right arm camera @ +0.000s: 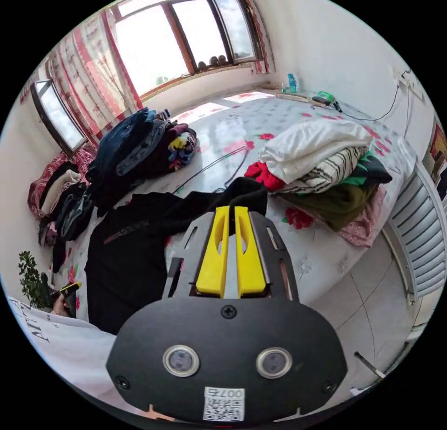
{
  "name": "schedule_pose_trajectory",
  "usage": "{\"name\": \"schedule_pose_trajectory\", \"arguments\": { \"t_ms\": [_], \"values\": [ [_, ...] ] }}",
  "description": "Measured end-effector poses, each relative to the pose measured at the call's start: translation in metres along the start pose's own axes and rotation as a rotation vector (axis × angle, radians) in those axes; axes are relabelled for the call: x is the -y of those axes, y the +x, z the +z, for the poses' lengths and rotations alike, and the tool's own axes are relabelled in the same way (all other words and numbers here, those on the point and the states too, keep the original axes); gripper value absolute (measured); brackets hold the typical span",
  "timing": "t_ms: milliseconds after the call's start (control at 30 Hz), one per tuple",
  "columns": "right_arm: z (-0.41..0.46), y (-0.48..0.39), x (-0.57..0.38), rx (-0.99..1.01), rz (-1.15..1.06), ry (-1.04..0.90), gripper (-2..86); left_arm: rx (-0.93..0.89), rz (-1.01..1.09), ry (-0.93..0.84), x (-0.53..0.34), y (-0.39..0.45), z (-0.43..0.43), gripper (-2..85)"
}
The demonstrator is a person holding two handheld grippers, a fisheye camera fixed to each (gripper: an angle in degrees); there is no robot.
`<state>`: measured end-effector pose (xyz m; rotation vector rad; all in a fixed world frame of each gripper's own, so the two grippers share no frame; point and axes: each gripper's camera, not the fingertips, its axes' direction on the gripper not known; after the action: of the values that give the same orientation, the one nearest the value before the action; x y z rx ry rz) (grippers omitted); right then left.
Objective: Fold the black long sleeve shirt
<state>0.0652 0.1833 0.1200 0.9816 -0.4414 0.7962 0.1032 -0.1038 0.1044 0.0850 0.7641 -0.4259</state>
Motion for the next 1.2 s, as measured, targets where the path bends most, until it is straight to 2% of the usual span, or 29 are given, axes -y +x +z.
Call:
{"name": "schedule_pose_trajectory", "arguments": {
  "t_ms": [133, 233, 400, 467, 533, 600, 667, 800, 967, 1067, 1200],
  "values": [
    [-0.103, -0.096, 0.053, 0.209, -0.341, 0.308, 0.1, -0.06, -0.042, 0.044, -0.016, -0.007, -0.016, -1.0],
    [-0.152, -0.177, 0.059, 0.48, -0.589, 0.389, 0.1, -0.095, -0.054, 0.108, -0.025, -0.01, -0.034, -1.0],
    [-0.171, -0.307, 0.007, 0.883, -0.909, 0.335, 0.5, -0.129, -0.061, 0.198, -0.038, -0.016, -0.061, -0.9],
    [-0.153, -0.367, -0.04, 1.043, -1.024, 0.221, 1.4, -0.137, -0.074, 0.204, -0.046, -0.024, -0.064, -0.9],
    [-0.127, -0.406, -0.079, 1.081, -1.079, 0.092, 2.1, -0.128, -0.09, 0.185, -0.053, -0.031, -0.061, -0.9],
    [-0.099, -0.432, -0.118, 1.06, -1.111, -0.027, 2.6, -0.122, -0.111, 0.159, -0.059, -0.038, -0.056, -0.9],
    [-0.066, -0.448, -0.156, 0.916, -1.162, -0.159, 3.2, -0.123, -0.118, 0.137, -0.067, -0.045, -0.053, -0.8],
    [-0.029, -0.435, -0.166, 0.701, -1.116, -0.238, 3.9, -0.119, -0.062, 0.103, -0.07, -0.047, -0.05, 0.4],
    [0.034, -0.389, -0.124, 0.417, -0.853, -0.281, 4.3, -0.153, 0.062, 0.053, -0.052, -0.029, -0.038, 6.6],
    [0.071, -0.368, -0.103, 0.343, -0.706, -0.314, 4.0, -0.157, 0.066, 0.005, -0.042, -0.02, -0.022, 7.5],
    [0.113, -0.363, -0.088, 0.295, -0.633, -0.365, 3.0, -0.104, 0.084, -0.075, -0.036, -0.006, -0.004, 7.3]
  ]
}}
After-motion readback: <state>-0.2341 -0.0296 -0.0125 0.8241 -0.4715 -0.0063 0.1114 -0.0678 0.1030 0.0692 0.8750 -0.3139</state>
